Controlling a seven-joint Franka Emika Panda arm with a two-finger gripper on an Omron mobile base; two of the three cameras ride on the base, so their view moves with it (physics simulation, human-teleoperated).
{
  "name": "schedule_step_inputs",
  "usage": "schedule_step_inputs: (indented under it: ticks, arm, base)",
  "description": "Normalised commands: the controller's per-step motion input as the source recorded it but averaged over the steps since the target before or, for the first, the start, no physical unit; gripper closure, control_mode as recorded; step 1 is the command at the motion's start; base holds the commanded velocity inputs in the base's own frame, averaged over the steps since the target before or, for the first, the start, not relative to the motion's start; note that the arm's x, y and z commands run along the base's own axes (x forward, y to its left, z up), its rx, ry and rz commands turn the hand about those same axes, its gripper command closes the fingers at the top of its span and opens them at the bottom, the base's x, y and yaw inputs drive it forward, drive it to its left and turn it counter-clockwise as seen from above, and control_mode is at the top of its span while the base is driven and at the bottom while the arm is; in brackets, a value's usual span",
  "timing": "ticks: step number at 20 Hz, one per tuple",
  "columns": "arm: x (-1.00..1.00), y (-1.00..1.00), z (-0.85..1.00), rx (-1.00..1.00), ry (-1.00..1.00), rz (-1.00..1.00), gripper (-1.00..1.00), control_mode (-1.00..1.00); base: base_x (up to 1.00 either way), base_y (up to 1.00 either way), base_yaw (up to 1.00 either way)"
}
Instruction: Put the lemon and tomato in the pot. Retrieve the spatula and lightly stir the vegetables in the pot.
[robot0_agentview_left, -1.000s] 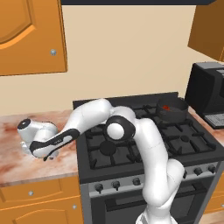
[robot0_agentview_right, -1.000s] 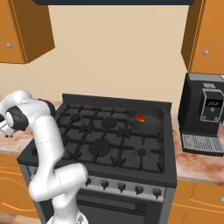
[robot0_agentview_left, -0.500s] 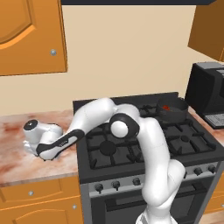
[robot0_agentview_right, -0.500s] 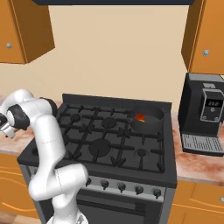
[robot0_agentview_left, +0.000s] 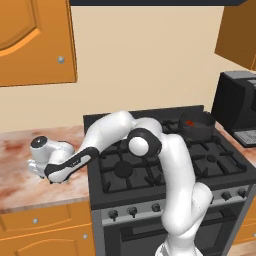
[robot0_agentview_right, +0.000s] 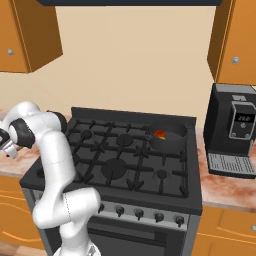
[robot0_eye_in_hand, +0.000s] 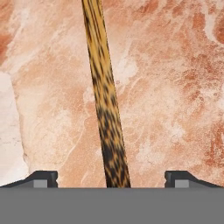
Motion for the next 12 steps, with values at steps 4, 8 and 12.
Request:
schedule_step_inputs:
  ticks: [4,8,12]
  arm:
    - [0.00,0.00,-0.04,0.00,0.00,0.00,-1.00,-1.00]
    - [0.00,0.00,-0.28,0.00,0.01,0.00,-1.00,-1.00]
    - [0.00,0.00,-0.20,0.00,0.04,0.00,-1.00,-1.00]
  base:
    - [0.00,0.00,0.00]
    - [0.00,0.00,0.00]
    - [0.00,0.00,0.00]
